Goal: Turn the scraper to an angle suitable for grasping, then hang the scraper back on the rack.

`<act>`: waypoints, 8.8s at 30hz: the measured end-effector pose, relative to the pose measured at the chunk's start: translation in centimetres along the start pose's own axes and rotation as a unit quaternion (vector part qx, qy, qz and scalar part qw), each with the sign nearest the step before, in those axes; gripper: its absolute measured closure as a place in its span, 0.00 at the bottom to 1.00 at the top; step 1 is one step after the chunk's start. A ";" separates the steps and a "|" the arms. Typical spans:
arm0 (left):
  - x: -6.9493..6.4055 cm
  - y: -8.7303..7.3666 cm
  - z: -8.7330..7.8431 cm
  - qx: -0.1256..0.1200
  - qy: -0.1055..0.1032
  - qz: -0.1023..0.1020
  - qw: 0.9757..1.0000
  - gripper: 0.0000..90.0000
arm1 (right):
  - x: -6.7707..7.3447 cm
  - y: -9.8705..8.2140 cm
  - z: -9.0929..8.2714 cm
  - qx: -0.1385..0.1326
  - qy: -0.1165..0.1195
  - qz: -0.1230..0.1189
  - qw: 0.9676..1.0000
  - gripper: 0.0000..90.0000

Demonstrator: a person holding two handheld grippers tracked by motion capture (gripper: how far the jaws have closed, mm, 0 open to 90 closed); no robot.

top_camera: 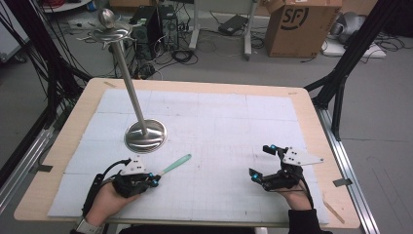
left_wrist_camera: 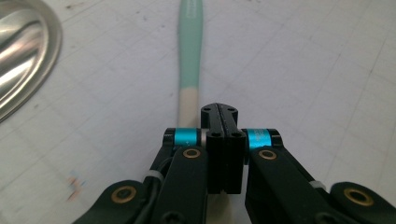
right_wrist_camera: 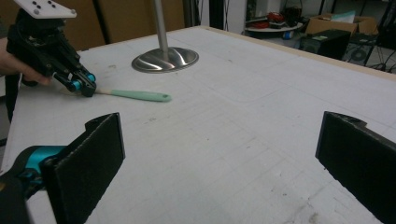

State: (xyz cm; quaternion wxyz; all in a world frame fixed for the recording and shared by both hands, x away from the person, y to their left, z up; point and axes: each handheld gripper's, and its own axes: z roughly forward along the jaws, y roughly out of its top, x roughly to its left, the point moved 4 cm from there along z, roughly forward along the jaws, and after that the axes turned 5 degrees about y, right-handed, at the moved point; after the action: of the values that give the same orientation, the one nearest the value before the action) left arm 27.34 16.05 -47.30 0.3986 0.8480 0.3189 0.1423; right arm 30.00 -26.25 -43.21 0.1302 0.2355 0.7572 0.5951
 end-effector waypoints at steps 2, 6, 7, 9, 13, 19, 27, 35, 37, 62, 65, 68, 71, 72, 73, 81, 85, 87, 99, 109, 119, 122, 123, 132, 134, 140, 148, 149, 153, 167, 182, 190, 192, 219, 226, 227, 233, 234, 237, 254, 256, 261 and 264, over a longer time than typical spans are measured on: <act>0.4 -0.3 -0.4 0.001 0.005 0.002 1.000 1.00 | 0.0 0.0 0.1 0.002 0.001 -0.002 1.000 0.00; 1.5 -0.8 -1.0 0.001 0.025 0.001 1.000 1.00 | 0.1 -0.1 0.1 0.003 0.003 0.000 1.000 0.00; 1.8 -0.9 -1.2 0.000 0.028 0.002 1.000 1.00 | 0.1 -0.1 0.1 0.003 0.003 0.000 1.000 0.00; 2.2 -1.0 -1.3 -0.003 0.032 -0.002 0.999 1.00 | 0.1 -0.1 0.1 0.003 0.002 0.001 1.000 0.00; 2.3 -0.6 -1.8 -0.045 0.014 -0.014 0.999 1.00 | 0.0 -0.1 0.1 0.004 0.002 -0.001 1.000 0.00; 2.2 1.0 -3.5 -0.160 -0.007 -0.004 0.987 0.85 | 0.0 -0.1 0.0 0.002 0.002 0.001 1.000 0.00; 2.9 1.1 -3.7 -0.175 0.010 -0.010 0.984 0.35 | -0.1 -0.1 0.1 0.003 0.000 0.000 1.000 0.00; 3.4 1.3 -3.2 -0.135 -0.007 -0.032 0.990 0.14 | 0.0 -0.1 0.1 0.005 0.001 0.002 1.000 0.00; 3.5 1.5 -3.1 -0.139 -0.015 -0.024 0.990 0.13 | 0.0 -0.2 0.1 0.006 0.001 0.002 1.000 0.00; 4.9 3.2 -0.7 0.089 -0.081 0.106 0.987 0.27 | 0.1 -0.3 0.4 0.013 0.002 -0.002 1.000 0.00; 5.0 3.4 -0.3 0.109 -0.064 0.124 0.984 0.29 | 0.1 -0.3 0.4 0.012 0.002 -0.002 1.000 0.00; 4.7 3.2 0.0 0.121 -0.073 0.127 0.982 0.33 | 0.1 -0.3 0.4 0.012 0.002 -0.001 1.000 0.00; 4.8 3.1 0.2 0.141 -0.073 0.131 0.979 0.39 | 0.2 -0.4 0.5 0.016 0.003 -0.002 1.000 0.00; 4.9 3.1 0.3 0.146 -0.074 0.132 0.978 0.42 | 0.2 -0.4 0.6 0.017 0.003 -0.003 1.000 0.00; 5.0 3.1 0.3 0.148 -0.074 0.130 0.978 0.46 | 0.3 -0.5 0.7 0.019 0.004 -0.002 1.000 0.00; 5.5 3.1 0.6 0.168 -0.081 0.122 0.975 0.63 | 0.2 -0.4 0.6 0.016 0.003 -0.006 1.000 0.00; 5.6 3.1 0.7 0.169 -0.078 0.116 0.976 0.69 | 0.2 -0.4 0.7 0.017 0.002 -0.006 1.000 0.00; 5.7 3.1 0.7 0.170 -0.079 0.117 0.975 0.72 | 0.2 -0.4 0.7 0.018 0.003 -0.003 1.000 0.00; 4.6 3.1 0.7 0.168 -0.077 0.138 0.973 0.85 | 0.2 -0.4 0.6 0.017 0.003 -0.003 1.000 0.00; 4.6 3.1 0.6 0.168 -0.078 0.146 0.972 0.89 | 0.1 -0.4 0.5 0.016 0.002 -0.005 1.000 0.00; 4.4 3.5 -0.7 0.136 -0.055 0.133 0.980 0.90 | 0.0 -0.3 0.3 0.011 0.000 -0.002 1.000 0.00; 4.7 3.3 -1.4 0.125 -0.051 0.121 0.983 0.90 | 0.1 -0.4 0.3 0.013 0.001 0.001 1.000 0.00; 4.7 3.3 -1.5 0.119 -0.049 0.117 0.985 0.90 | 0.0 -0.4 0.4 0.013 0.001 0.000 1.000 0.00; 4.5 3.2 -3.5 0.056 -0.049 0.090 0.993 0.90 | 0.1 -0.4 0.4 0.015 0.001 0.002 1.000 0.00; 4.7 3.1 -4.0 0.035 -0.044 0.073 0.996 0.90 | 0.1 -0.4 0.4 0.016 0.001 0.001 1.000 0.00; 6.0 3.0 -6.2 -0.048 -0.035 0.010 0.998 0.90 | 0.1 -0.5 0.5 0.017 0.001 -0.001 1.000 0.00; 7.7 3.1 -8.9 -0.127 -0.003 -0.026 0.992 0.90 | 0.0 -0.5 0.6 0.020 -0.001 -0.002 1.000 0.00; 7.9 3.1 -9.2 -0.132 0.001 -0.028 0.991 0.90 | 0.0 -0.5 0.6 0.021 -0.001 -0.002 1.000 0.00; 8.5 3.4 -10.8 -0.161 0.012 -0.036 0.986 0.90 | 0.0 -0.6 0.6 0.021 -0.001 -0.001 1.000 0.00; 10.6 4.3 -17.1 -0.209 0.072 -0.031 0.975 0.90 | 0.1 -0.6 0.6 0.024 -0.002 0.001 1.000 0.00; 13.3 7.3 -22.6 -0.284 0.113 -0.049 0.951 0.90 | 0.0 -0.5 0.4 0.020 -0.005 0.000 1.000 0.00; 13.6 9.0 -24.9 -0.304 0.125 -0.046 0.943 0.90 | 0.0 -0.5 0.4 0.020 -0.003 0.000 1.000 0.00; 13.6 9.5 -25.4 -0.308 0.128 -0.043 0.942 0.90 | 0.0 -0.5 0.4 0.020 -0.003 -0.001 1.000 0.00; 13.5 11.5 -25.5 -0.317 0.125 -0.035 0.940 0.90 | -0.1 -0.5 0.3 0.017 -0.003 0.003 1.000 0.00; 13.5 11.5 -24.8 -0.318 0.118 -0.039 0.940 0.90 | -0.1 -0.5 0.2 0.018 -0.002 0.003 1.000 0.00; 13.5 11.5 -24.7 -0.317 0.117 -0.038 0.940 0.90 | -0.1 -0.5 0.2 0.018 -0.002 0.003 1.000 0.00; 13.6 11.5 -23.4 -0.304 0.117 -0.039 0.945 0.90 | -0.1 -0.5 0.2 0.018 -0.002 0.004 1.000 0.00; 13.6 11.5 -23.2 -0.303 0.114 -0.042 0.945 0.90 | -0.1 -0.5 0.2 0.018 -0.002 0.004 1.000 0.00; 13.7 11.6 -22.4 -0.297 0.116 -0.042 0.947 0.90 | -0.1 -0.5 0.2 0.017 -0.004 0.002 1.000 0.00; 13.7 13.1 -18.1 -0.283 0.109 -0.052 0.952 0.90 | -0.1 -0.4 0.1 0.014 -0.007 -0.002 1.000 0.00; 13.8 13.2 -17.8 -0.282 0.111 -0.051 0.952 0.90 | -0.1 -0.4 0.0 0.012 -0.007 -0.002 1.000 0.00; 14.0 13.8 -16.9 -0.278 0.121 -0.053 0.951 0.95 | -0.1 -0.4 0.1 0.013 -0.005 -0.001 1.000 0.00; 14.2 14.1 -16.3 -0.279 0.127 -0.056 0.950 1.00 | 0.0 -0.3 0.0 0.009 -0.004 -0.003 1.000 0.00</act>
State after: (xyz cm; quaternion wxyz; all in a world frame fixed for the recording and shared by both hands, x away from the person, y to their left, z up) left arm 36.01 28.10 -26.22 0.5825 0.6589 0.3617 0.3094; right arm 29.98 -26.30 -43.51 0.1334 0.2366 0.7625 0.5872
